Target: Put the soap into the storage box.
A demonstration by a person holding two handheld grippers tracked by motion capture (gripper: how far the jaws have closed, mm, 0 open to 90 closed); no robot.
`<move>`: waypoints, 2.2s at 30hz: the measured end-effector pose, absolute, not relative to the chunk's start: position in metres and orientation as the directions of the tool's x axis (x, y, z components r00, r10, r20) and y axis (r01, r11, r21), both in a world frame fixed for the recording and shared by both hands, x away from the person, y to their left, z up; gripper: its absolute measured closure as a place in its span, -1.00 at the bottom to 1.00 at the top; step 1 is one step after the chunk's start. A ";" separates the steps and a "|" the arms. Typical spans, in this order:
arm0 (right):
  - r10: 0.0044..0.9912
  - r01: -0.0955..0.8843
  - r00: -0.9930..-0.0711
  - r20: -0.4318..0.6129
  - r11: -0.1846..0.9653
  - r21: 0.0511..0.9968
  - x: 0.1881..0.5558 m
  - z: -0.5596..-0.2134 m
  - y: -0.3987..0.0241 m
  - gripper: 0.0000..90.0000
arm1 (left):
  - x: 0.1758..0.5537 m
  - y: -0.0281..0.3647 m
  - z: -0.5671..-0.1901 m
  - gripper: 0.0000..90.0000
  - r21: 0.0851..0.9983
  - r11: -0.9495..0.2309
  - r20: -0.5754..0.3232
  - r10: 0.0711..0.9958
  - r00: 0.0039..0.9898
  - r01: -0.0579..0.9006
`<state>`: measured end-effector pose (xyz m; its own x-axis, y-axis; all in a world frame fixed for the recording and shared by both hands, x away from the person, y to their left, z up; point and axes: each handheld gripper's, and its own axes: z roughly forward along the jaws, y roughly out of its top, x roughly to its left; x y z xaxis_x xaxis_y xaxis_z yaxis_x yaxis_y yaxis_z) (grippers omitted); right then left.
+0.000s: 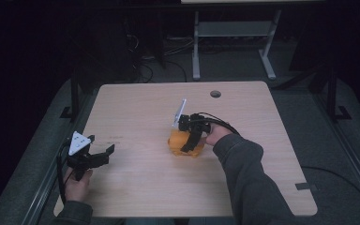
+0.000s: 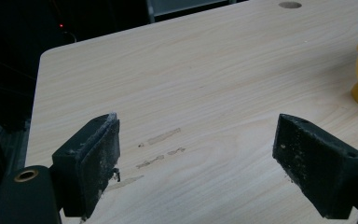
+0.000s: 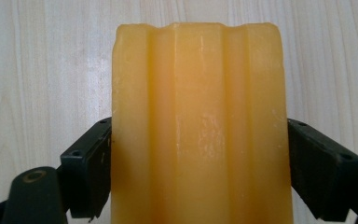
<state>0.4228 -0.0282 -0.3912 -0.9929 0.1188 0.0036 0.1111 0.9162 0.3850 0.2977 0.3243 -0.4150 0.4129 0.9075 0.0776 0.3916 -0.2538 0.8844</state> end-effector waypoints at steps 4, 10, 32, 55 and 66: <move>0.121 0.115 -0.993 0.009 0.915 0.386 0.423 -0.391 -0.029 -0.62 | 0.298 0.324 -0.415 -0.69 0.883 -0.256 0.080 0.908 0.412 0.393; 0.123 0.115 -0.992 0.005 0.911 0.396 0.421 -0.387 -0.031 -0.62 | 0.298 0.324 -0.415 -0.69 0.884 -0.255 0.079 0.907 0.413 0.392; 0.142 0.116 -0.990 -0.025 0.891 0.439 0.413 -0.366 -0.048 -0.62 | 0.298 0.322 -0.416 -0.69 0.884 -0.256 0.079 0.907 0.413 0.392; 0.192 0.152 -0.981 -0.037 0.868 0.473 0.402 -0.356 -0.077 -0.62 | 0.298 0.321 -0.416 -0.69 0.883 -0.264 0.087 0.905 0.417 0.388; 0.225 0.177 -0.973 -0.042 0.855 0.487 0.398 -0.351 -0.096 -0.61 | 0.298 0.320 -0.416 -0.69 0.880 -0.266 0.086 0.904 0.419 0.392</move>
<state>0.3981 -0.0964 -0.3507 -0.9734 0.2253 -0.0422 0.1769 0.8553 0.4870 0.2984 0.3205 -0.4164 0.4195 0.9036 0.0865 0.3922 -0.2663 0.8805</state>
